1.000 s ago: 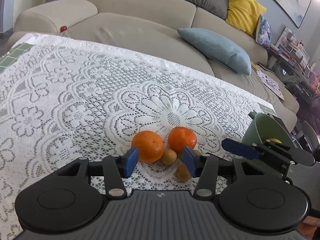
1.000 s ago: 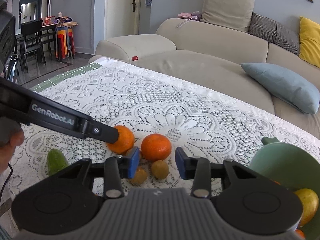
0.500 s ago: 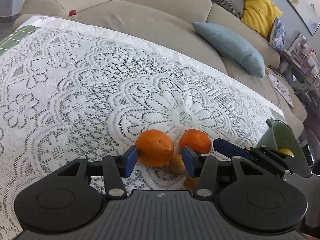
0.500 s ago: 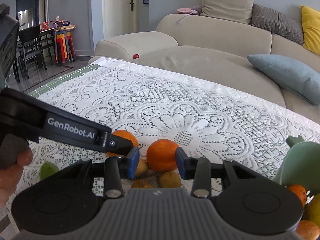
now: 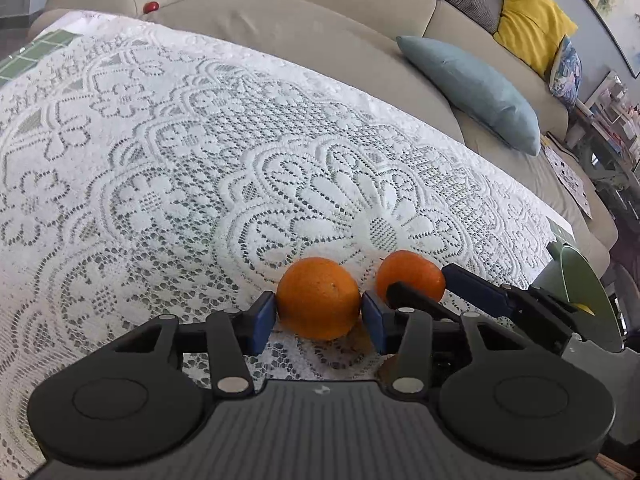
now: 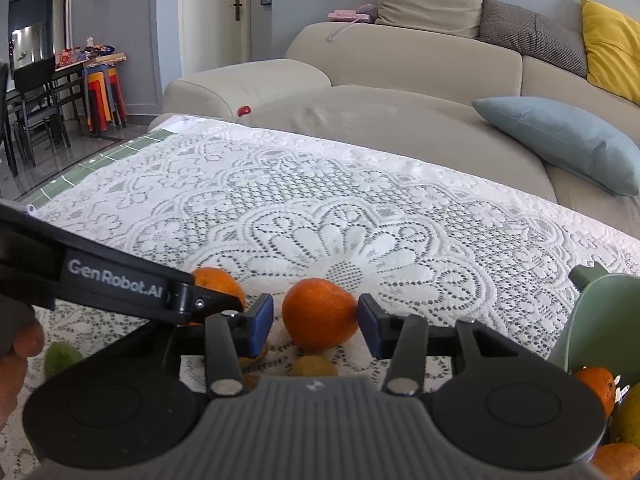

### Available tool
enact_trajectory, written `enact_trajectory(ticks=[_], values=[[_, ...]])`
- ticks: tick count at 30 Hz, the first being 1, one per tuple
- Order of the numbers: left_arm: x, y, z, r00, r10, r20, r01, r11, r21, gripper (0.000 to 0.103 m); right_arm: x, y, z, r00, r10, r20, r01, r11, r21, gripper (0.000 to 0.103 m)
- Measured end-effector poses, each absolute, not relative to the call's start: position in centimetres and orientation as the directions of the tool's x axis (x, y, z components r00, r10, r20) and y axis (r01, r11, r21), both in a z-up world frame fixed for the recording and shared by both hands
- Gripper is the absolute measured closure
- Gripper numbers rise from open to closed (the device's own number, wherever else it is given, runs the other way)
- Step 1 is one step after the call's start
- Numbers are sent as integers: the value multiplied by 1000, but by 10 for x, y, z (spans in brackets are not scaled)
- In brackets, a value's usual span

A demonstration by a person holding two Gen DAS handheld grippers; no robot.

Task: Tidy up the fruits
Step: 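Grasp a tangerine with left tool while right tool grasps another tangerine, then carry both tangerines into the green colander and lower them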

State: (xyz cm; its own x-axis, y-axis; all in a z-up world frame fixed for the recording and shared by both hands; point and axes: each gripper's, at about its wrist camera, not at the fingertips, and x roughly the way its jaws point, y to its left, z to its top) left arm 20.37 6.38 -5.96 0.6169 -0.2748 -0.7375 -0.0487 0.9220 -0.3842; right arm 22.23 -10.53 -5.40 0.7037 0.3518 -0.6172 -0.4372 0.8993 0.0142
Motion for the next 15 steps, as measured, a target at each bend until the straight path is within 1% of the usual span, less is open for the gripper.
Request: enact_trajectory(ticks=[6,8,15], values=[[204,62,-61,616,-276,-738,-47,922,-384,50,231,-107,-61,698,304,-648,-391,921,11,58],[205,62,-62,615,-276,-738,-45,923,-383,50,234,-109,-63,694,291,-658,-375,927,13,60],[205,62,-61,616,-276,-738,-49,922,-385,51,234,-107,-62,693,286,-661,-371,928,13,61]])
